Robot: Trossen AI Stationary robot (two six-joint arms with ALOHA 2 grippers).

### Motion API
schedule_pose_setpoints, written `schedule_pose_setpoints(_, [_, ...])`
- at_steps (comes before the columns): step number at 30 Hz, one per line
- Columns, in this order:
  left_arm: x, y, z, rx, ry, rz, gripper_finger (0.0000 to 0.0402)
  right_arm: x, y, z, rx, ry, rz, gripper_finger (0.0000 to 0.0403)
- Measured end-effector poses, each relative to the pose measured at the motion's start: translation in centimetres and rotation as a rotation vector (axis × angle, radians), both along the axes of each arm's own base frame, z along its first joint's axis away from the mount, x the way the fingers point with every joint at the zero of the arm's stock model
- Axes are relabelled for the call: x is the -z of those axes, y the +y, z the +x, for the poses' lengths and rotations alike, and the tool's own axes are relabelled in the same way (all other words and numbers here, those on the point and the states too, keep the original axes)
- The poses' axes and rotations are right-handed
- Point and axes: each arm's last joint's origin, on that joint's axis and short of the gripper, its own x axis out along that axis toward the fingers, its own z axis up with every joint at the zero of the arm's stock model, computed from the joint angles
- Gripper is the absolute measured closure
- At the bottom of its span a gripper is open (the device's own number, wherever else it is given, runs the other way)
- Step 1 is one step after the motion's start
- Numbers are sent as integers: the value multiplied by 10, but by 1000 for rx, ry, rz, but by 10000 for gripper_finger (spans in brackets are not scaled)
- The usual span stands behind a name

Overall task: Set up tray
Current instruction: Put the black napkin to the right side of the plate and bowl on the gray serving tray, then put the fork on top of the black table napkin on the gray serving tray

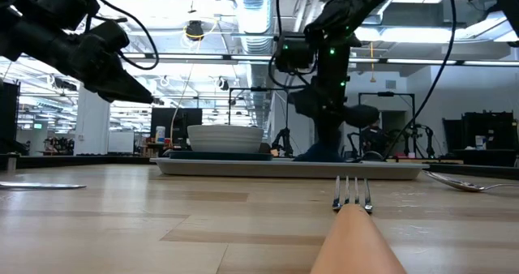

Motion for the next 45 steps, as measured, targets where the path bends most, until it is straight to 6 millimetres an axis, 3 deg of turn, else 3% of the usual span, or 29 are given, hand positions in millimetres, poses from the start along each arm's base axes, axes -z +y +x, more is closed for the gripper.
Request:
schedule_pose_setpoints(11, [0,2,-1,-58,13,41,234,-4,-10,3,13,-66,-30,353])
schedule_pose_setpoints(28, [0,2,-1,-59,15,41,234,-8,-5,5,87,-101,-77,346])
schedule_pose_setpoints(33, [0,2,-1,-60,15,41,234,-35,4,0,259,-203,-58,346])
schedule_pose_setpoints(38, [1,2,-1,-62,29,38,234,-58,14,-15,587,-364,-25,346])
schedule_pose_setpoints(45, [2,2,-1,-62,31,37,234,-64,35,-46,1064,-360,147,346])
